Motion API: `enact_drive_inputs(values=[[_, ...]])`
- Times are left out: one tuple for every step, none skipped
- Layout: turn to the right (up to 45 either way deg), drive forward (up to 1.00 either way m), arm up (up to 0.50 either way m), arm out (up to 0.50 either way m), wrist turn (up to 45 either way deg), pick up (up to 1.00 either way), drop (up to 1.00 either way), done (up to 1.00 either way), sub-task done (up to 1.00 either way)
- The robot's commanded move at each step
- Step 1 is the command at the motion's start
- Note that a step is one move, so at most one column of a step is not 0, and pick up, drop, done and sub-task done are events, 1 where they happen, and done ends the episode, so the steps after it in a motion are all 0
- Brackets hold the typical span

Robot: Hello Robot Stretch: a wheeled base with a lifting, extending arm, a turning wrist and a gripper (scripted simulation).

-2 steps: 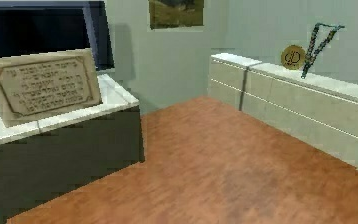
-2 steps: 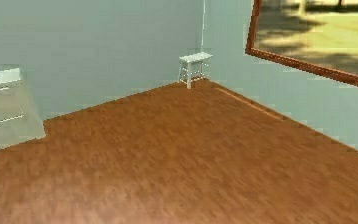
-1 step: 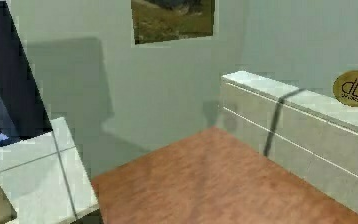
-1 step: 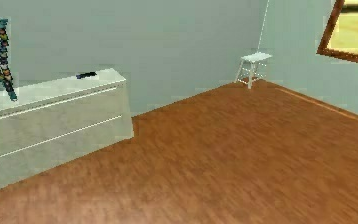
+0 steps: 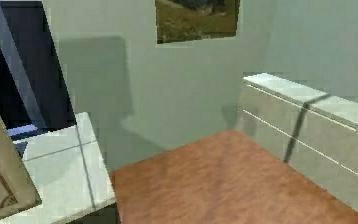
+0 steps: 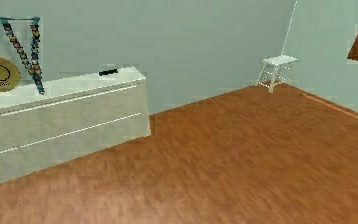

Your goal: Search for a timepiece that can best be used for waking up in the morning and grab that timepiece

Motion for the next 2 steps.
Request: enact_drive_inputs(values=[[0.0, 0.2, 0.0, 0.0, 0.0, 0.0, 0.0, 0.0, 0.0], [-45.0, 0.0, 0.0, 0.0, 0.0, 0.0, 0.0, 0.0, 0.0]])
